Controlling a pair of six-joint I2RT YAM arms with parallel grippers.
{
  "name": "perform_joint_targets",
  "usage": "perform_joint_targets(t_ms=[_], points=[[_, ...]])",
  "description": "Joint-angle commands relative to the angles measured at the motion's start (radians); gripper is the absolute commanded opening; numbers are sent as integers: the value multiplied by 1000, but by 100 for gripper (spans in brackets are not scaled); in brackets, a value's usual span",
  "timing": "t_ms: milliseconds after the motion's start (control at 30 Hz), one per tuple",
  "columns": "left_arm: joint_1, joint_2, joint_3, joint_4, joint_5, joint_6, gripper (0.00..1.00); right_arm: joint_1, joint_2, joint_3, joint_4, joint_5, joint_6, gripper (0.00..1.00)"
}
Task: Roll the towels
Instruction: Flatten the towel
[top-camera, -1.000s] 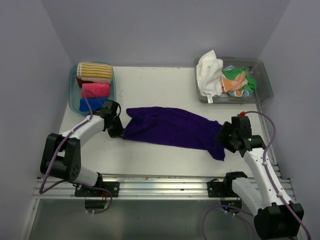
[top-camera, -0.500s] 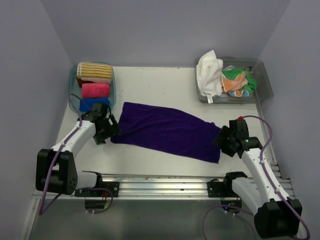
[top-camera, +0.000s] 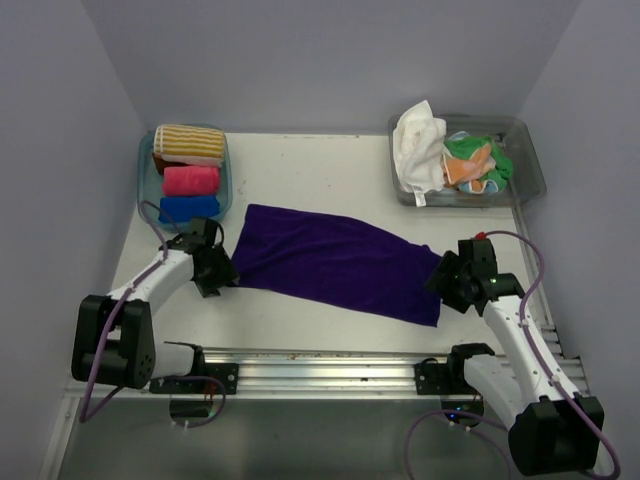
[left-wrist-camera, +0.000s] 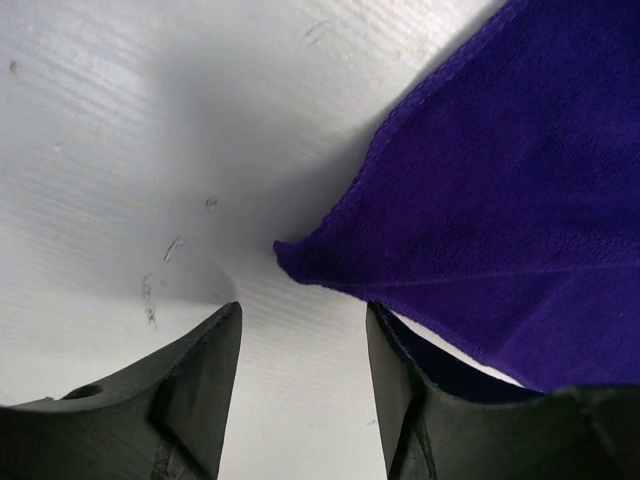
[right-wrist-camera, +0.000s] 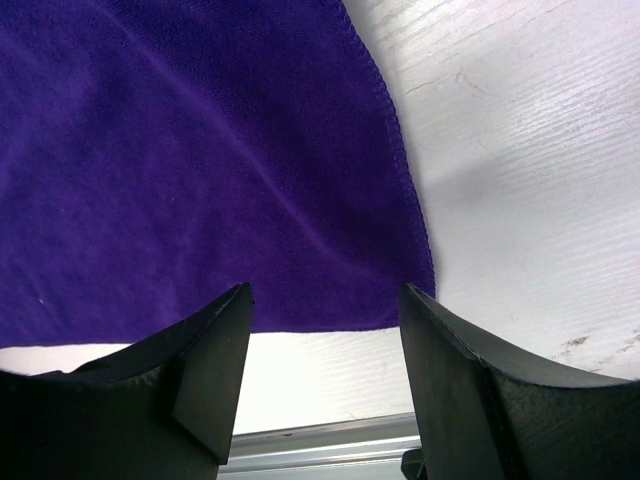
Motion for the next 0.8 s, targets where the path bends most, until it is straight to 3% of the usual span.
perform_joint_targets(t_ms=[0, 367, 400, 500, 633, 767], points=[[7, 33, 1, 107, 9, -19, 56, -2, -1, 3, 8, 6, 15, 64], [7, 136, 9, 191, 4, 1, 49, -2, -1, -31, 2, 15, 45, 63], [7, 155, 12, 194, 5, 4, 46, -4, 8, -40, 5, 15, 48, 63], [7, 190, 18, 207, 12, 10, 22, -4, 30, -48, 4, 11, 44, 63], [7, 202, 30, 207, 15, 22, 0, -4, 34, -47, -18, 24, 77, 64], [9, 169, 56, 190, 2, 38, 0, -2, 53, -37, -48, 32, 82, 64]])
